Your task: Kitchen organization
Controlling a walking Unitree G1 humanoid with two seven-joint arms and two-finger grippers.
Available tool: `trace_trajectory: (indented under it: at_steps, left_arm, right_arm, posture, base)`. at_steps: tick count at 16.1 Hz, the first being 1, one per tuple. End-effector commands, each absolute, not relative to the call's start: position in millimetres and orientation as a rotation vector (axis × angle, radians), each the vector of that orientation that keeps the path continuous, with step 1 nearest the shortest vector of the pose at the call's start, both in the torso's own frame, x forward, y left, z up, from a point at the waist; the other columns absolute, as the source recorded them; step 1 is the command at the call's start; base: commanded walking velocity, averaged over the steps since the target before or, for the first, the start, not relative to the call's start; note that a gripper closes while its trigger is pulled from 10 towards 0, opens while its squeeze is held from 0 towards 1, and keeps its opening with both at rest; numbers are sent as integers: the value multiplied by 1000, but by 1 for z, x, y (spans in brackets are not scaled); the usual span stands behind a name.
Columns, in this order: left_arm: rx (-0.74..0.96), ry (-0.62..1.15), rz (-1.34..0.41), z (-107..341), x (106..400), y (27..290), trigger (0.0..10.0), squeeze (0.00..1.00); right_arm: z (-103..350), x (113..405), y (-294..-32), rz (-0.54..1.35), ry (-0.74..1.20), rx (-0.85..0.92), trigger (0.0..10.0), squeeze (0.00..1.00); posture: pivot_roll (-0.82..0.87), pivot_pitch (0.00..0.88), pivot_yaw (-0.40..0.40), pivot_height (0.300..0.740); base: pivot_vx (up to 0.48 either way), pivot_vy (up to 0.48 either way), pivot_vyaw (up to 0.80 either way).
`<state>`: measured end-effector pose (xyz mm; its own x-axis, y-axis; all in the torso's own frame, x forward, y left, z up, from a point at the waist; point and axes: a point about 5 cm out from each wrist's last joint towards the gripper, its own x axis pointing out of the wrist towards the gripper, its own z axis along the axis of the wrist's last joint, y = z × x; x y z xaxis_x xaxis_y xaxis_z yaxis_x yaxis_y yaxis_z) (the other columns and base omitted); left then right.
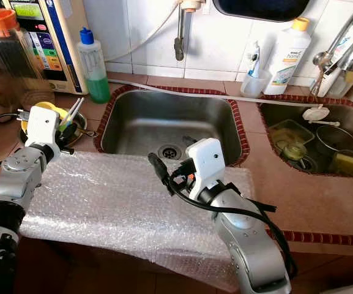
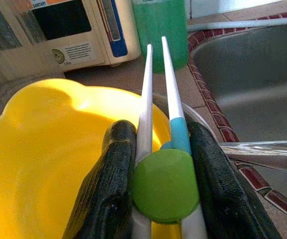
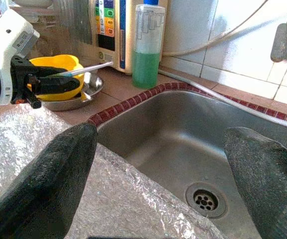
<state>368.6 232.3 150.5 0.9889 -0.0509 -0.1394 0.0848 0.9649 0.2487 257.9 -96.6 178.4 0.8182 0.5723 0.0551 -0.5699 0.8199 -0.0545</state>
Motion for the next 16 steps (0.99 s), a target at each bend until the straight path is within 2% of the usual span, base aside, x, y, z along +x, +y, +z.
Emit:
trace_trajectory:
  at_steps: [1, 3, 10, 16]
  left_arm:
    - [253, 128, -55, 154, 370, 235, 0, 0]
    - [248, 117, -55, 155, 371, 234, 0, 0]
    - [227, -125, 64, 186, 369, 237, 0, 0]
    - [120, -371, -16, 212, 361, 208, 0, 0]
  right_arm:
    - [183, 258, -98, 602, -91, -44, 10000, 0]
    - [183, 258, -98, 600, -91, -45, 10000, 0]
    - [184, 260, -100, 590, -97, -48, 10000, 0]
    - [184, 262, -100, 585, -100, -49, 10000, 0]
  posture:
    - [-41, 54, -14, 740]
    - [-41, 54, -15, 740]
    - [-36, 53, -19, 740]
    - [-32, 51, -20, 740]
  base:
    - [0, 0, 0]
    - [0, 0, 0]
    - [0, 0, 0]
    - [0, 0, 0]
